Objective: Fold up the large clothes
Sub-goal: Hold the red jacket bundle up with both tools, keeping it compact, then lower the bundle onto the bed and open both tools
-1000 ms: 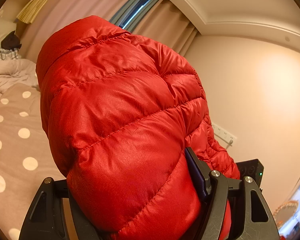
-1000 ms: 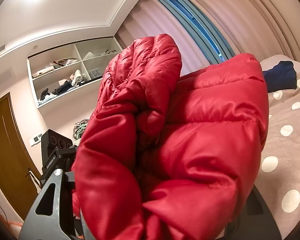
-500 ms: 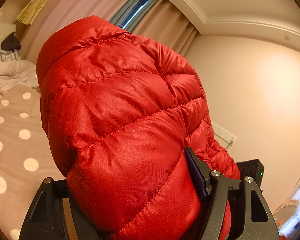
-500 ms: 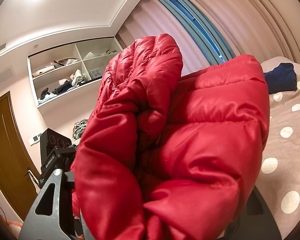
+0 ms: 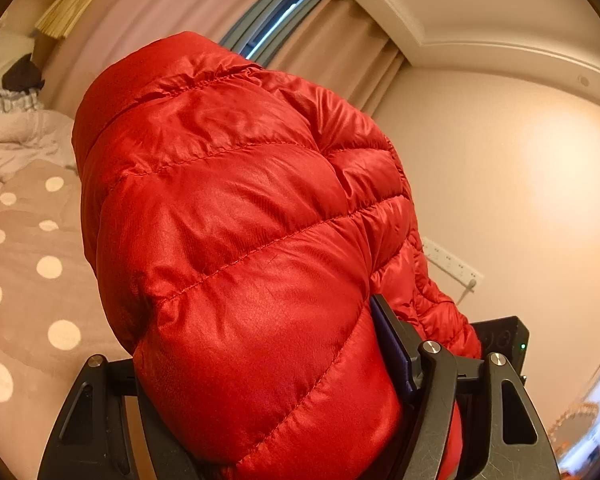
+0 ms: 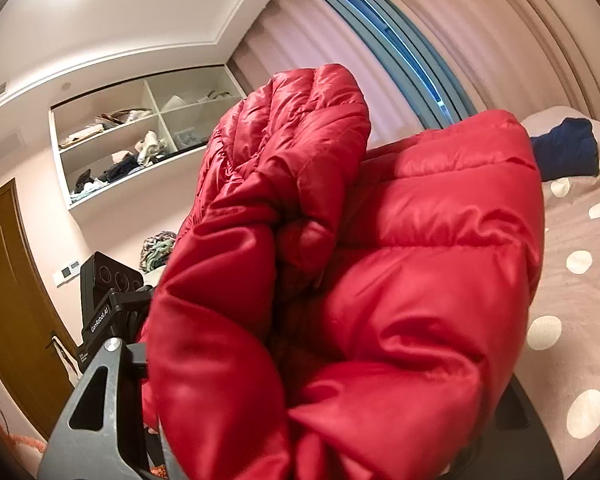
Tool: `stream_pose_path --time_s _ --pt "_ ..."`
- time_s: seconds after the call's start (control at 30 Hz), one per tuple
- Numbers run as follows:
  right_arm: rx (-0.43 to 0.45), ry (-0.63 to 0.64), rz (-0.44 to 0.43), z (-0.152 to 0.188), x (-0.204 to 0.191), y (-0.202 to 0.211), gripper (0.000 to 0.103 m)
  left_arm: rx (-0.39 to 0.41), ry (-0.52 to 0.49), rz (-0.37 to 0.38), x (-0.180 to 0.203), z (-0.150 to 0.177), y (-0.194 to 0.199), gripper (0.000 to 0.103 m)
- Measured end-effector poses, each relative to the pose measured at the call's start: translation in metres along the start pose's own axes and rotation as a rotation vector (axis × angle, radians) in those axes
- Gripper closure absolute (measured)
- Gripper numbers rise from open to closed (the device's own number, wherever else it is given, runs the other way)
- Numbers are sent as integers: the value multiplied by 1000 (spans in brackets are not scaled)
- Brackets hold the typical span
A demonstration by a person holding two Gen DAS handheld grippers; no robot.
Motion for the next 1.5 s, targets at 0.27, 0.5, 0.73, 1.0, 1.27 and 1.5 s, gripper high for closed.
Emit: stream_pose_path --time_s 0.27,0.5,0.73,1.0,1.27,1.5 --pt "-33 3 54 2 43 -62 41 -33 5 31 -37 -2 -54 32" --pt "-75 -12 158 18 135 -135 42 -107 8 -15 -100 40 -149 29" --pt "-280 -7 450 99 285 -192 44 -396 63 -329 -198 188 -233 26" --pt "-336 -123 478 154 349 -189 40 -309 81 -324 -174 215 -211 15" --pt "-332 -135 473 152 348 -191 39 -305 84 -349 -158 215 -209 9" --pt "-339 -134 478 157 360 -187 38 -308 65 -439 -157 212 -217 0"
Point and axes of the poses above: each gripper's, at about its wrist camera, not at the fingertips, and y roughly against the way its jaws point, x to its right, z to its underside, the point moved 8 cm from there along -y, roughly the way its jaws point, and after that the axes turned 12 degrees about x, right-handed, at the moved point
